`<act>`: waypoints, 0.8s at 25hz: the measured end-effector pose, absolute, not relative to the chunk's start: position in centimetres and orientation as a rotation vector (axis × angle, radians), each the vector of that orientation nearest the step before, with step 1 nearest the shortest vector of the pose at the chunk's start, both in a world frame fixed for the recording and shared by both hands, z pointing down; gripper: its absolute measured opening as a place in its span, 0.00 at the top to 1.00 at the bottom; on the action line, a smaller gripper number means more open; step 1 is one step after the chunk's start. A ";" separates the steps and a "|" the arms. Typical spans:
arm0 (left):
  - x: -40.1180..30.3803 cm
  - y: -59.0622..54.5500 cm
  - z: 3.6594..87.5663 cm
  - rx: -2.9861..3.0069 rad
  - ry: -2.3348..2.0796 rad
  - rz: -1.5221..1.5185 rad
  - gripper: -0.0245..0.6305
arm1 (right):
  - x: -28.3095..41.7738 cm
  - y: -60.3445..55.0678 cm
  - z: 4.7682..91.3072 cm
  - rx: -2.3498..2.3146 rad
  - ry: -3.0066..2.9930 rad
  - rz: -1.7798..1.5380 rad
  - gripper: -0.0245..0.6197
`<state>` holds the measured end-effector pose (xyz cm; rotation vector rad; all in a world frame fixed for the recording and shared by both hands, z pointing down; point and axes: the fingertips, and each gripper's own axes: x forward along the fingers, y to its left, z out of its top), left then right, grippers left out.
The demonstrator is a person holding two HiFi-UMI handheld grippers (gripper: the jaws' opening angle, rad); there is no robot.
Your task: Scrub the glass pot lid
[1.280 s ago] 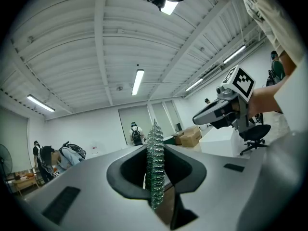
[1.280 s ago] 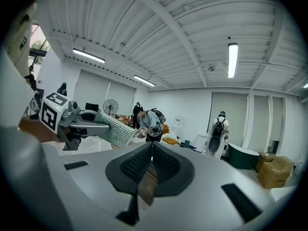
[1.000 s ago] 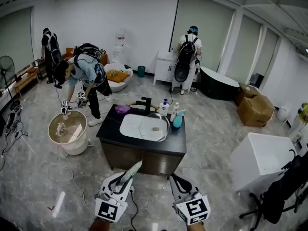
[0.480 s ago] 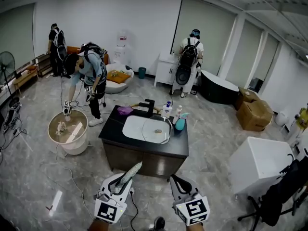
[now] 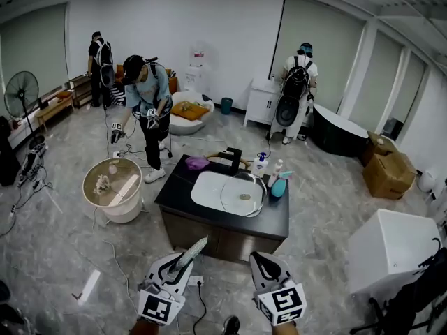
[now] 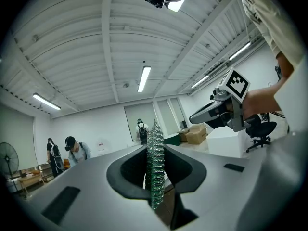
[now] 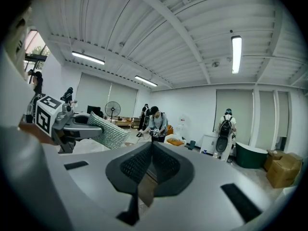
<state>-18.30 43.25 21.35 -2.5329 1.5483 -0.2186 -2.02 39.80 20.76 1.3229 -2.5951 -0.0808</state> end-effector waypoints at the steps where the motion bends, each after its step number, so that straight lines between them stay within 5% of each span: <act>1: -18.2 42.6 21.3 -2.525 1.563 -0.224 0.82 | -2.0 39.0 20.9 1.306 -2.603 -0.079 0.92; 20: -14.9 33.0 22.7 -2.378 1.802 -0.315 0.82 | -0.4 25.4 22.8 1.038 -2.753 -0.042 0.92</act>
